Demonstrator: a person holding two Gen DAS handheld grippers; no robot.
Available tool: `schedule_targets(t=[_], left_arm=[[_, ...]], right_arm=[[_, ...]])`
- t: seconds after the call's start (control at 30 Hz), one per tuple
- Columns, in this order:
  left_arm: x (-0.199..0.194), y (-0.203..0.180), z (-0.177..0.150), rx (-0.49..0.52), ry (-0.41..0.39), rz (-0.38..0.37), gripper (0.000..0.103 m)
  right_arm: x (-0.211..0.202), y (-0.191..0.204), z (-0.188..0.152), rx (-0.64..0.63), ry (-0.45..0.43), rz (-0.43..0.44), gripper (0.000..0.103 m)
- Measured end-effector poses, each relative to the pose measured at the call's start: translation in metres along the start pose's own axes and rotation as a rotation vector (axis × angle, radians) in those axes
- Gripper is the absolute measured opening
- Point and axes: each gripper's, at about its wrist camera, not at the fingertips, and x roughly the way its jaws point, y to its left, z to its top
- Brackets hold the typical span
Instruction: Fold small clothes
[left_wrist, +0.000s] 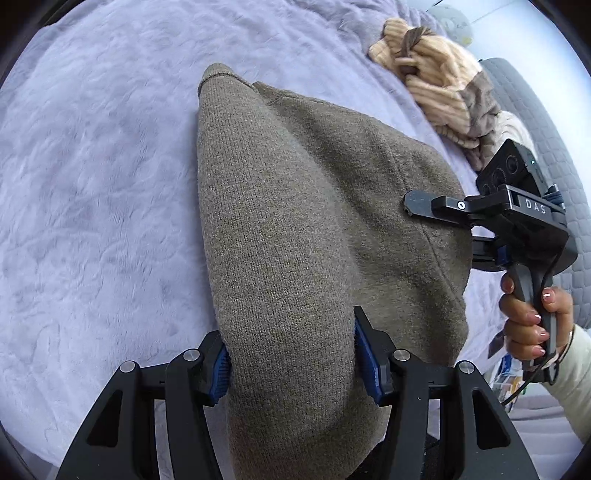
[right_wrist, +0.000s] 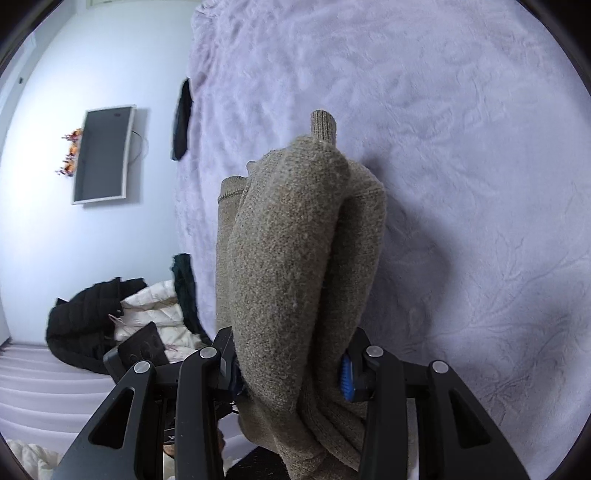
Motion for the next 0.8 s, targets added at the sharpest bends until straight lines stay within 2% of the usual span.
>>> schedule_targets(t=[0.27, 0.47, 0.6, 0.7, 0.8], left_arm=[[0.006, 0.006, -0.007, -0.015, -0.010, 0.013, 0.059], [0.005, 0.004, -0.007, -0.026, -0.016, 0.019, 0.059], [0.005, 0.003, -0.008, -0.026, -0.017, 0.019, 0.059], [0.004, 0.003, -0.009, -0.028, -0.018, 0.028, 0.064], [0.003, 0.004, -0.011, -0.025, -0.016, 0.031, 0.064]], right_arm=[[0.008, -0.031, 0.006, 0.079, -0.016, -0.089, 0.045], [0.002, -0.019, -0.001, 0.081, -0.027, -0.179, 0.050], [-0.008, -0.006, -0.010, 0.048, -0.027, -0.284, 0.053], [-0.009, -0.004, -0.016, 0.033, -0.030, -0.361, 0.058], [-0.007, -0.009, -0.019, 0.024, -0.044, -0.431, 0.070]])
